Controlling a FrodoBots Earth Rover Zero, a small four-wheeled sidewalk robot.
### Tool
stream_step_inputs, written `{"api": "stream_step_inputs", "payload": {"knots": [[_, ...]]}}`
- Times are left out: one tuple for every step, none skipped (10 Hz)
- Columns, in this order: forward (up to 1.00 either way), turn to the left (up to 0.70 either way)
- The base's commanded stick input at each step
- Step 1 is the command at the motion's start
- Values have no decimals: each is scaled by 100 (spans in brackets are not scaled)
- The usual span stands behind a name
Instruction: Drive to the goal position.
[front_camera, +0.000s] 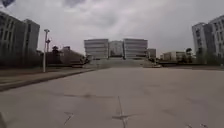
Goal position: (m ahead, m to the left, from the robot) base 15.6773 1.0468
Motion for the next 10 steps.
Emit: {"api": "stream_step_inputs", "payload": {"knots": [[70,-1],[70,-1],[70,-1],[70,-1],[70,-1],[70,-1],[70,-1],[70,-1],[70,-1],[70,-1]]}}
